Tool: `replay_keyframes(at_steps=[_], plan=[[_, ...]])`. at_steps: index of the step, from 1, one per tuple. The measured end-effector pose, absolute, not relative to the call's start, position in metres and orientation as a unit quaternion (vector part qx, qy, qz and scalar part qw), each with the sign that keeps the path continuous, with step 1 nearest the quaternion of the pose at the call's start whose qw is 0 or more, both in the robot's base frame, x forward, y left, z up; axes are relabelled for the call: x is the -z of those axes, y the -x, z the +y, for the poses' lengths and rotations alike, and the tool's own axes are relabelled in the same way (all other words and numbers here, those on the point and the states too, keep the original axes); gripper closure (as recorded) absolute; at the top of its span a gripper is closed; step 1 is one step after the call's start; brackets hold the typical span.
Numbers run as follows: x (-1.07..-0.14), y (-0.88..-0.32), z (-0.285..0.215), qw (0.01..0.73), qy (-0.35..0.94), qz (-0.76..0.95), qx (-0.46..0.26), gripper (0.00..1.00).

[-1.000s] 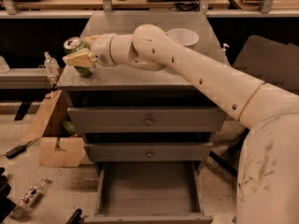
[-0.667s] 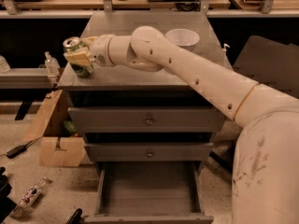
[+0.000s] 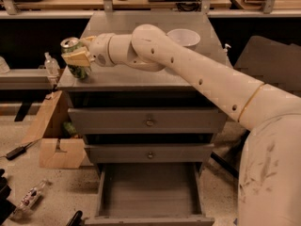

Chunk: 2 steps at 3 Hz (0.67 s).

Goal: Place green can into bottom drawer

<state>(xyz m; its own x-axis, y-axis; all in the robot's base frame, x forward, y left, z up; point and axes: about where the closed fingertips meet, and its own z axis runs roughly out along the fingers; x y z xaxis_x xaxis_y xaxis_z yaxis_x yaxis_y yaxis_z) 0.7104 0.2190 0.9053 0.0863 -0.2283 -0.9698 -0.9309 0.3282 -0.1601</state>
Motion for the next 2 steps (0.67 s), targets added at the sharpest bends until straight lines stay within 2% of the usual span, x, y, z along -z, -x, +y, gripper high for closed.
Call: replay_keyframes(at_steps=[2], plan=[[-0.948,-0.609,0.181,0.598,0.479,0.572,-0.295,1.00]])
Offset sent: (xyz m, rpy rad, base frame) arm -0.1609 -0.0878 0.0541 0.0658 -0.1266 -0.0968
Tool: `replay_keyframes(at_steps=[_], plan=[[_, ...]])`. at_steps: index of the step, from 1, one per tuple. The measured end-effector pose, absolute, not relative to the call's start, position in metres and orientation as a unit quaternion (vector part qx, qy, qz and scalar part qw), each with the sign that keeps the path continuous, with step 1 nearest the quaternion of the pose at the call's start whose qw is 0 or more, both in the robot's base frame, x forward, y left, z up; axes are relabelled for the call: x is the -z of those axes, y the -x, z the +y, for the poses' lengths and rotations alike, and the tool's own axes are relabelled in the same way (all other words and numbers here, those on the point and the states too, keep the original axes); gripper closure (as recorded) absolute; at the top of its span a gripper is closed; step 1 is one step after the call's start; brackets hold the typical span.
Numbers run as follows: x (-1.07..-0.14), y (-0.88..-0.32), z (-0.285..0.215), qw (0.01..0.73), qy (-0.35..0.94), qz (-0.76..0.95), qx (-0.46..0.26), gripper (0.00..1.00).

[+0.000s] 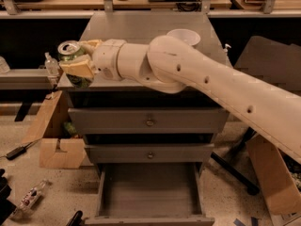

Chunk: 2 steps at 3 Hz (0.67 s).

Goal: Place green can into bottom drawer

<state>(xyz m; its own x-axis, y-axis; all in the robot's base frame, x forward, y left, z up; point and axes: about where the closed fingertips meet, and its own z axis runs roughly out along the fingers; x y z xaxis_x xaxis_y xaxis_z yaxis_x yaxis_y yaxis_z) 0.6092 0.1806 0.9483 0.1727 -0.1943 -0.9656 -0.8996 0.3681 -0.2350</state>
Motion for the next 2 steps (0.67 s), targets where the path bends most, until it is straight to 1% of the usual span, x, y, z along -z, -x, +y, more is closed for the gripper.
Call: replay_keyframes(at_steps=[1,2], plan=[[-0.907,-0.572,0.166,0.605,0.457,0.585,-0.289,1.00],[-0.854,-0.516,0.144,0.609,0.442,0.593,-0.287,1.00]])
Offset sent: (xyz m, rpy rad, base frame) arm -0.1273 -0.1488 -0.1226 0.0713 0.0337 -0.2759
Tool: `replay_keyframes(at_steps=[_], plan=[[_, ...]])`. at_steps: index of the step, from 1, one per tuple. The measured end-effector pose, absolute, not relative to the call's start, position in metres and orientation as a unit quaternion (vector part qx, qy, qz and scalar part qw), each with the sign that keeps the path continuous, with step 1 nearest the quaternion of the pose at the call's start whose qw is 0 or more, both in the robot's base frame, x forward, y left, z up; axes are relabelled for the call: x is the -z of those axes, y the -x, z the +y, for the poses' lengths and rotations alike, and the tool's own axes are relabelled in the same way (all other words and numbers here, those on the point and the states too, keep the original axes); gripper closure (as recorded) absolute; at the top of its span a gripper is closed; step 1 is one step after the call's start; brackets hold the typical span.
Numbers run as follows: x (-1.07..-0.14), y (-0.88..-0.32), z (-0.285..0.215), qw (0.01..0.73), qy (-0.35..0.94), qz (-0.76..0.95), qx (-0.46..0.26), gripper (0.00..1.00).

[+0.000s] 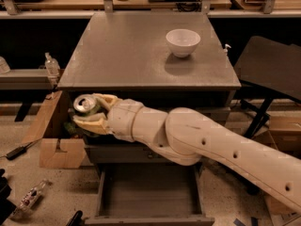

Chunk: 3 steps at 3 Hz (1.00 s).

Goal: Place green can into bottom drawer

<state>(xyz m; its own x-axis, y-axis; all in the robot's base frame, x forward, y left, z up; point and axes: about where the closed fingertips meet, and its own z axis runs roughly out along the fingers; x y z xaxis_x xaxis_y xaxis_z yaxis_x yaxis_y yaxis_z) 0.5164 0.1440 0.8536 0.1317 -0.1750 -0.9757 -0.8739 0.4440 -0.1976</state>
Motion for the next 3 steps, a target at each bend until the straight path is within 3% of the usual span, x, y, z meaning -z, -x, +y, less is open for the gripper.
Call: replay_keyframes(at_steps=[1,3], plan=[[-0.823,-0.505,0.093,0.610,0.431,0.606,-0.274,1.00],[-0.712,-0.564,-0.007,0.569,0.437,0.628,-0.301,1.00]])
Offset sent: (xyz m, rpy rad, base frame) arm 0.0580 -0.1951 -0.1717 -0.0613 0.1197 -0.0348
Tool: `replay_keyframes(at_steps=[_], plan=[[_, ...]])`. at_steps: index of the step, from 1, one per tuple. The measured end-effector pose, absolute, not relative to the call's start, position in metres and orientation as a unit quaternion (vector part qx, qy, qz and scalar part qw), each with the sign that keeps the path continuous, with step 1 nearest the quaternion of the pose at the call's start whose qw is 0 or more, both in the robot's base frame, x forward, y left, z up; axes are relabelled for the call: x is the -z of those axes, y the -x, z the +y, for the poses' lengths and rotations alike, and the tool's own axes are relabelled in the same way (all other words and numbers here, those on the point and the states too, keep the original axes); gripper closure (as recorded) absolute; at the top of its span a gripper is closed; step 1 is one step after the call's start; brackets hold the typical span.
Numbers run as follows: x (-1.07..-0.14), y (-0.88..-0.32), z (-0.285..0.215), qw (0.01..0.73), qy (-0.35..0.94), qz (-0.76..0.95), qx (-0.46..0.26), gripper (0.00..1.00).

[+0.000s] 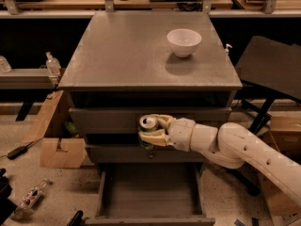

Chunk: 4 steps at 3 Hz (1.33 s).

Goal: Place green can into bottom drawer

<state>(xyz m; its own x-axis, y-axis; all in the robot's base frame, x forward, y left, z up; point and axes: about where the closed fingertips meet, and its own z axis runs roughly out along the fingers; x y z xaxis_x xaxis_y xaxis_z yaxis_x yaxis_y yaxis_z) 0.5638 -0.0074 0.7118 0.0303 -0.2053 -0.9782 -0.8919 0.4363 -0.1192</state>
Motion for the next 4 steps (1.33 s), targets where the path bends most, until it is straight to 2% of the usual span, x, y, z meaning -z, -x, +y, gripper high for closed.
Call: replay_keyframes(at_steps=[1,3,4], plan=[[-0.674,-0.582,-0.032,0.539,0.435,0.644,-0.325,1.00],[-0.666,-0.584,-0.026,0.539,0.435,0.639,-0.336,1.00],[-0.611,-0.572,-0.022,0.534,0.423,0.637,-0.361,1.00]])
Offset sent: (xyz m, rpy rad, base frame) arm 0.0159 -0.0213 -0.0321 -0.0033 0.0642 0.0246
